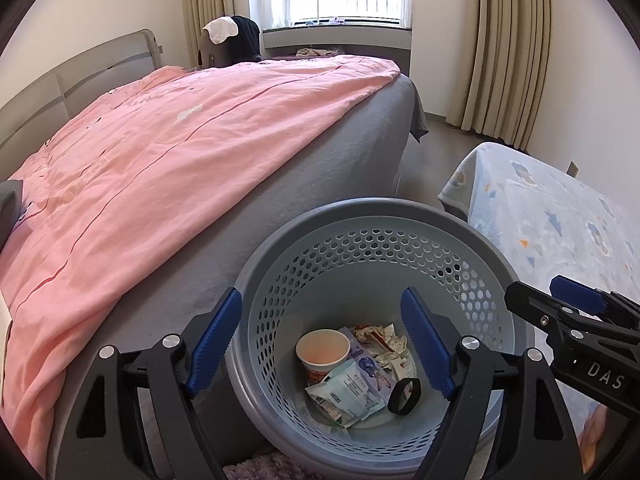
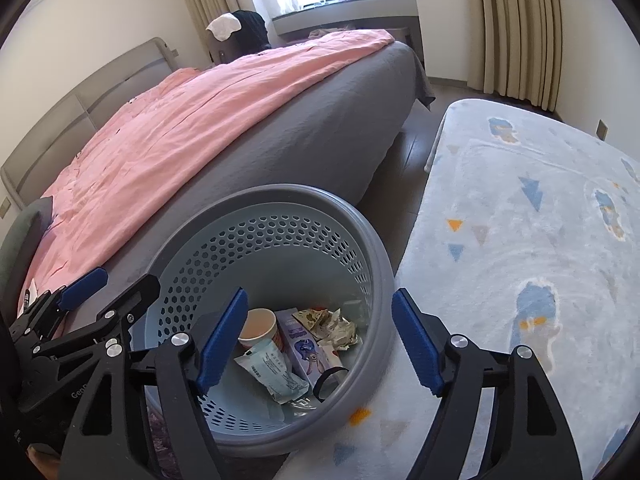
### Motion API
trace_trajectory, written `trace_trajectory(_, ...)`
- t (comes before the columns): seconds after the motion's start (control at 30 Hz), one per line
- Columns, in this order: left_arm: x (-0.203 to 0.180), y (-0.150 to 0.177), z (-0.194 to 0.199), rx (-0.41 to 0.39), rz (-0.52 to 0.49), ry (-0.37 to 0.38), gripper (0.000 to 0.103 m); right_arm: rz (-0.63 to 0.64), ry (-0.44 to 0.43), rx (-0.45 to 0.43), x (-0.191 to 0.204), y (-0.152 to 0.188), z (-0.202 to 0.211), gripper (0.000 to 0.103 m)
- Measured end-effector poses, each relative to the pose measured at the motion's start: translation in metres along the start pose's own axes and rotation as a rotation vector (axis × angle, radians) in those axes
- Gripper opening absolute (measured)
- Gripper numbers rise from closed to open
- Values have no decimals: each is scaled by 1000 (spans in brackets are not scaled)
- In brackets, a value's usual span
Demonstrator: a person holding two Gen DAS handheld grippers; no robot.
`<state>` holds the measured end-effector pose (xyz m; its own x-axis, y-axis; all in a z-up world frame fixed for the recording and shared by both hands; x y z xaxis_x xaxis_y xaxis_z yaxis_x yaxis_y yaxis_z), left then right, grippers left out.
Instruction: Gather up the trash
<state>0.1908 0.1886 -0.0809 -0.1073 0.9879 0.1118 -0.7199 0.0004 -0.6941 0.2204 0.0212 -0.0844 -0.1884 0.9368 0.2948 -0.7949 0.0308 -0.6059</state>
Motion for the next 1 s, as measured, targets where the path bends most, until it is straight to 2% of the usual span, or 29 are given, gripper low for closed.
trace_trajectory(0.27, 2, -1, 1, -1, 9, -11, 78, 10, 9, 3, 0, 2, -2, 75)
trace_trajectory(0.37, 3, -1, 1, -1, 12, -14, 83, 13, 12, 3, 0, 2, -2, 75)
trace_trajectory(0.53, 5, -1, 1, -4, 14, -20, 83, 11, 18, 0, -1, 2, -2, 79)
trace_trajectory(1.0, 9, -1, 3, -9, 22, -52, 84, 33, 54, -20, -2, 1, -1, 80)
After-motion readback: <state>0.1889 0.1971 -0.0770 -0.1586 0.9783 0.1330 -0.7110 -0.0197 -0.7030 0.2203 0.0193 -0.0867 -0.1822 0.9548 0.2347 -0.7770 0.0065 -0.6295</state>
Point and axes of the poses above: each gripper's, at about its wrist camera, not at the fingertips, and z roughly against the way its jaws point, x to its left, y to its underside, the point moved 9 cm from there along -z, roughly the way its jaws point, and after that the axes turned 6 degrees about -z, right-handed, at the moved point
